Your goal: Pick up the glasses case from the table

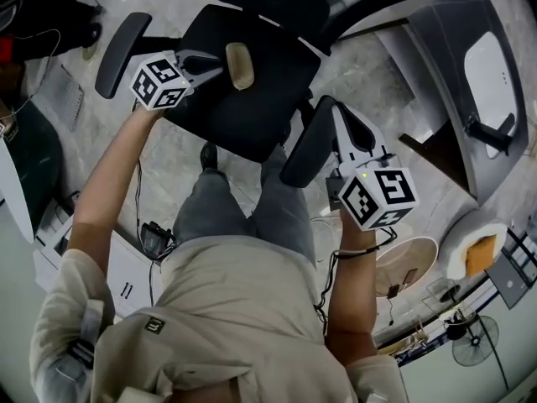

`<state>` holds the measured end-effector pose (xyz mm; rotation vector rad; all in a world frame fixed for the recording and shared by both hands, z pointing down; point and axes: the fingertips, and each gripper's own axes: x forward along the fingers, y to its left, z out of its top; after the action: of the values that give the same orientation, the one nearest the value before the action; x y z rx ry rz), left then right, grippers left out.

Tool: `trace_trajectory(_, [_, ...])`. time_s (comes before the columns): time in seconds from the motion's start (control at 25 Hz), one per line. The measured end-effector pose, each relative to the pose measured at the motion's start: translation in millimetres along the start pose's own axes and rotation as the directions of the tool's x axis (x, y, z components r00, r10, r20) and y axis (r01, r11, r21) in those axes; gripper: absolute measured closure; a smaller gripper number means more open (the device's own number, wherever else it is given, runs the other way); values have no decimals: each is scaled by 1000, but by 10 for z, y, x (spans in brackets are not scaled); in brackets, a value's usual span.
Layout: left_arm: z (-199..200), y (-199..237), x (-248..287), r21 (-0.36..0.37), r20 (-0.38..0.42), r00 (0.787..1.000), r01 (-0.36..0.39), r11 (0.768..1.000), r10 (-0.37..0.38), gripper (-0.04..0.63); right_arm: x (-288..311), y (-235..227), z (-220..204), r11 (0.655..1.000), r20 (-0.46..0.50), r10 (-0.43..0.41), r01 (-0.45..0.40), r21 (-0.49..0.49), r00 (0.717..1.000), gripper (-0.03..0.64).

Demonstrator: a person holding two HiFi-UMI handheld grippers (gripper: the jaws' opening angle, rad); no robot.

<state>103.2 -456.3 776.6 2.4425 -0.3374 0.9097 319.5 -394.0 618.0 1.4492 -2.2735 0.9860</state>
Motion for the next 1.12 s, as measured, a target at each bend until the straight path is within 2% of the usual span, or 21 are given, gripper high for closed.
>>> trace_trajectory(0.2, [-206, 184, 232, -41, -44, 999, -21, 999, 19, 492, 27, -96, -118, 1000, -17, -4, 4, 15, 1000, 592])
trace_trajectory(0.36, [-385, 309, 444, -109, -59, 998, -38, 993, 32, 441, 54, -189, -216, 1000, -31, -8, 9, 26, 999, 592])
trace_trajectory(0.68, [-747, 529, 829, -261, -93, 993, -96, 961, 75, 303, 81, -382, -330, 999, -50, -21, 22, 38, 999, 592])
trace_trajectory(0.8, [-911, 633, 963, -330, -114, 989, -125, 936, 92, 265, 102, -436, -391, 999, -59, -25, 27, 45, 998, 592])
trace_trajectory(0.92, [-1077, 730, 1085, -410, -128, 986, -148, 900, 104, 245, 120, -471, -455, 998, -71, -29, 32, 49, 997, 592])
trace_trajectory(1.12, [-1318, 835, 1303, -561, -121, 987, -156, 813, 106, 230, 141, -559, -544, 997, -86, -39, 44, 59, 995, 592])
